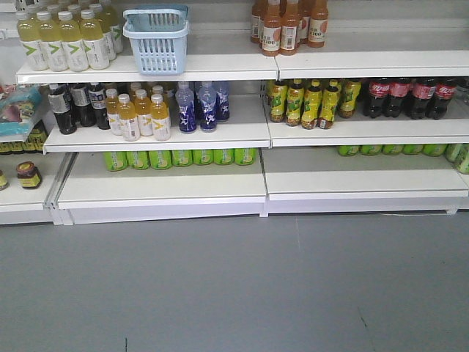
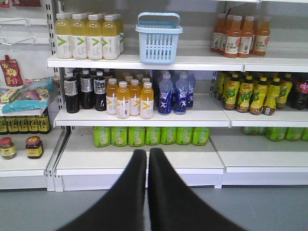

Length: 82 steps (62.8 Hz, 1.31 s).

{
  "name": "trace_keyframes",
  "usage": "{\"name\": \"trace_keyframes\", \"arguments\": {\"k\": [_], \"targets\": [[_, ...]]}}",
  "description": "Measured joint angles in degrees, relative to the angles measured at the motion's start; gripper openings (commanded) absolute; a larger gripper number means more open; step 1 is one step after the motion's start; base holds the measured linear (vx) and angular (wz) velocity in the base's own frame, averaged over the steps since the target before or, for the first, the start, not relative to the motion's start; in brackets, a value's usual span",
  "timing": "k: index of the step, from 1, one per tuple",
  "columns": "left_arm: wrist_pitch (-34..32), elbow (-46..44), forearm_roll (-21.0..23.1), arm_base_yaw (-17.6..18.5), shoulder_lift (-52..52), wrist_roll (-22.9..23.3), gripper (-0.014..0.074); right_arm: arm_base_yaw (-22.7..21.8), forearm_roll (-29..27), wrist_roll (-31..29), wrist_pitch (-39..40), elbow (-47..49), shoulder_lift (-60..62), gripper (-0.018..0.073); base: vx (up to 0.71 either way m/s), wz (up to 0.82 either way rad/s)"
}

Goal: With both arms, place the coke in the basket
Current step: 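Drive the base toward the shelf holding the light-blue basket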

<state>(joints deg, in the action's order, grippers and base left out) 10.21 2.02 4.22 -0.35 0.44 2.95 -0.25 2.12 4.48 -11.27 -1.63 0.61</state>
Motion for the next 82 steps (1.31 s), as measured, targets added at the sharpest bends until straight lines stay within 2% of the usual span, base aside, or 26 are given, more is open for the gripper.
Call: {"name": "trace_keyframes", "arguments": {"k": [82], "targets": [[0.0, 0.0, 0.0, 0.0, 0.0, 0.0, -0.0006, 0.0, 0.0, 0.0, 0.0, 0.0, 0.0, -0.0006, 0.20, 0.06]]}}
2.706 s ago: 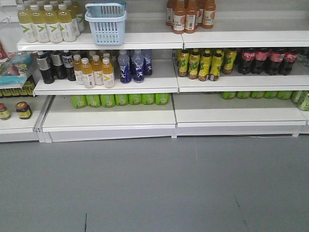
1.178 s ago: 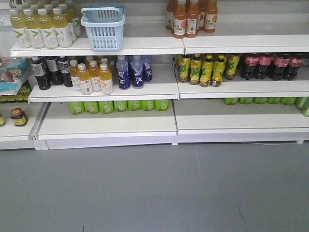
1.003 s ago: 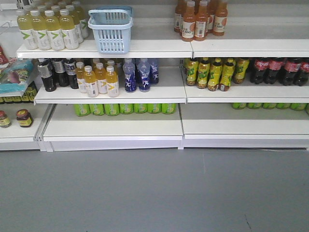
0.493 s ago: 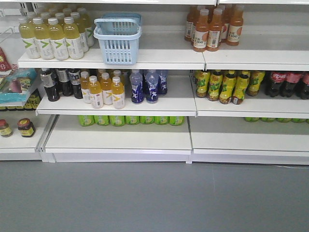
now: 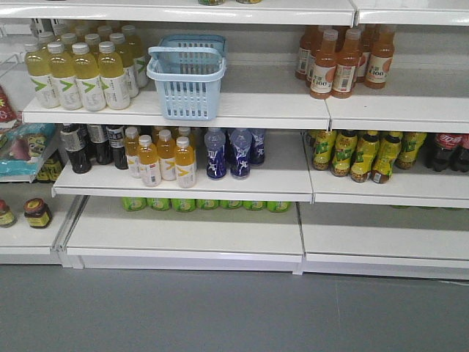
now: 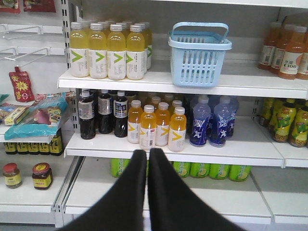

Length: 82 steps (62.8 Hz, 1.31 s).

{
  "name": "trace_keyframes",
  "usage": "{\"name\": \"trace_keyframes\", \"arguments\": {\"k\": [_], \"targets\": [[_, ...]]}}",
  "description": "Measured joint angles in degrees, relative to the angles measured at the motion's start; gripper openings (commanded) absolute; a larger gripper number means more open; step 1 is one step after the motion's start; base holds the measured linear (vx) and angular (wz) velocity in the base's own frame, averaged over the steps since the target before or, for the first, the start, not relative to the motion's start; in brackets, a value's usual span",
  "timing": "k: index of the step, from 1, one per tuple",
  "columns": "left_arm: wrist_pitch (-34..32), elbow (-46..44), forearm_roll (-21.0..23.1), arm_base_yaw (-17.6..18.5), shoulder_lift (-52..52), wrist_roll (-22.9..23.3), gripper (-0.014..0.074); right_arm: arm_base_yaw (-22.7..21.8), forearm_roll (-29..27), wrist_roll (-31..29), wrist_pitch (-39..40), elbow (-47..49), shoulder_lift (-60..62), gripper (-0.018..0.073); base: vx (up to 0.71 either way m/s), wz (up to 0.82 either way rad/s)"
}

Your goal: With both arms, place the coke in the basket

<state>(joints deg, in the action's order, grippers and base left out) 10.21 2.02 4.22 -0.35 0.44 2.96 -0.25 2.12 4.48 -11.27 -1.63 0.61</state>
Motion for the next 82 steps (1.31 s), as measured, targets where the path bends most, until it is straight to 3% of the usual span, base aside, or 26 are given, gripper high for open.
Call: {"name": "trace_keyframes", "arguments": {"k": [82], "targets": [[0.0, 0.0, 0.0, 0.0, 0.0, 0.0, -0.0006, 0.0, 0.0, 0.0, 0.0, 0.0, 0.0, -0.0006, 0.19, -0.04]]}}
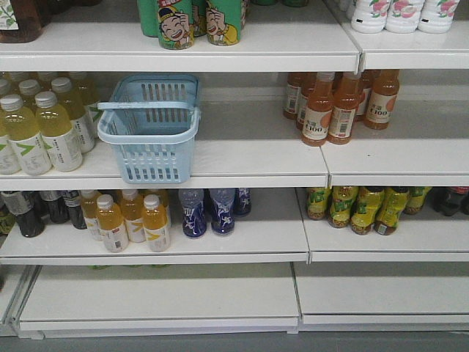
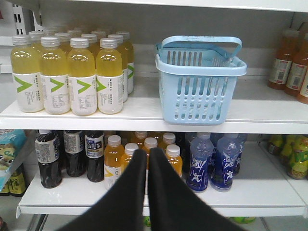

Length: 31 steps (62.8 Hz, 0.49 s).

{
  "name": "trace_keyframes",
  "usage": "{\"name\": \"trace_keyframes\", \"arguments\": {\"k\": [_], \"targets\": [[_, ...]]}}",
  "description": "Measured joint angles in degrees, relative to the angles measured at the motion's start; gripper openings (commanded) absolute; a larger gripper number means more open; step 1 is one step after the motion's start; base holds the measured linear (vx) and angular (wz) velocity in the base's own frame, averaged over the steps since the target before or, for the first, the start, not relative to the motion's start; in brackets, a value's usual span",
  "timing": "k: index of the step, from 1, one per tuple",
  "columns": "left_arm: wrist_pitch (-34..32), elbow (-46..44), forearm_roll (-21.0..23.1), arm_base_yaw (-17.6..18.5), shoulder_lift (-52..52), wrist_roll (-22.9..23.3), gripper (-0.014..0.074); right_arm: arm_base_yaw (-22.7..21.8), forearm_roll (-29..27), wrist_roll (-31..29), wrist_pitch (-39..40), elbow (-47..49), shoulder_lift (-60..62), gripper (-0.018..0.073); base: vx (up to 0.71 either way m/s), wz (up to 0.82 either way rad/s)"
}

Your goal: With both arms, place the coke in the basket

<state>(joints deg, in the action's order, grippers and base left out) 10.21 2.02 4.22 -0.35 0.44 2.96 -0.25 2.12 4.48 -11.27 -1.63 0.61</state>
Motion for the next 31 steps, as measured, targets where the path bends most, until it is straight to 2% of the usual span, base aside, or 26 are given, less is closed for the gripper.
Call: {"name": "trace_keyframes", "arguments": {"k": [31], "targets": [[0.0, 0.0, 0.0, 0.0, 0.0, 0.0, -0.0006, 0.0, 0.0, 0.0, 0.0, 0.0, 0.0, -0.0006, 0.07, 0.00]]}}
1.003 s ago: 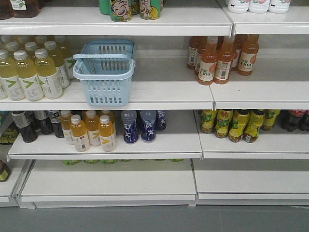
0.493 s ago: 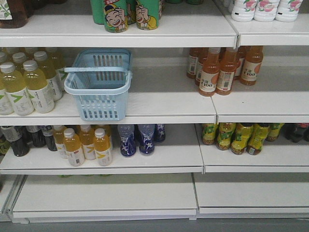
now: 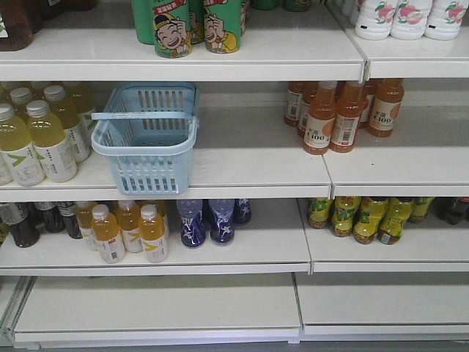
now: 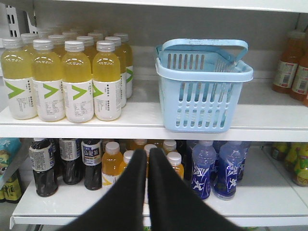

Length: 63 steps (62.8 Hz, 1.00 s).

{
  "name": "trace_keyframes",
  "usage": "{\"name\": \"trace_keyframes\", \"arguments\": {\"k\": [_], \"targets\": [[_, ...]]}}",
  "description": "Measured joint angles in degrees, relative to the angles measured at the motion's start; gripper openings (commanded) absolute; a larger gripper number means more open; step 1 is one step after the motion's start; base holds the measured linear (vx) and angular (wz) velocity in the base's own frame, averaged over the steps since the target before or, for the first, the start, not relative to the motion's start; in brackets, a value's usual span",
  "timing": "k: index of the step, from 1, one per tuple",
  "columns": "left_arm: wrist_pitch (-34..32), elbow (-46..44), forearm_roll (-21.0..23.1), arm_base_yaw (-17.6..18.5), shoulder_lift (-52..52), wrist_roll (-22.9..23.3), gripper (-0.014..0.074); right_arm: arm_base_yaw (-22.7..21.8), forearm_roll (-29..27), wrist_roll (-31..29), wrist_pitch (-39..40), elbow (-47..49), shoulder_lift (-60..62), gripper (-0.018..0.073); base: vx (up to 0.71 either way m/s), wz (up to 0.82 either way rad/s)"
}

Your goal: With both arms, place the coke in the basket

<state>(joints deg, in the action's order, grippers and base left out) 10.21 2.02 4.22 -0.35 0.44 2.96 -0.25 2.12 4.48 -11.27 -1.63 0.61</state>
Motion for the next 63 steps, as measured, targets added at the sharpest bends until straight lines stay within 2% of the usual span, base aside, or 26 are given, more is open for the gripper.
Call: {"name": "trace_keyframes", "arguments": {"k": [63], "targets": [[0.0, 0.0, 0.0, 0.0, 0.0, 0.0, -0.0006, 0.0, 0.0, 0.0, 0.0, 0.0, 0.0, -0.0006, 0.01, 0.00]]}}
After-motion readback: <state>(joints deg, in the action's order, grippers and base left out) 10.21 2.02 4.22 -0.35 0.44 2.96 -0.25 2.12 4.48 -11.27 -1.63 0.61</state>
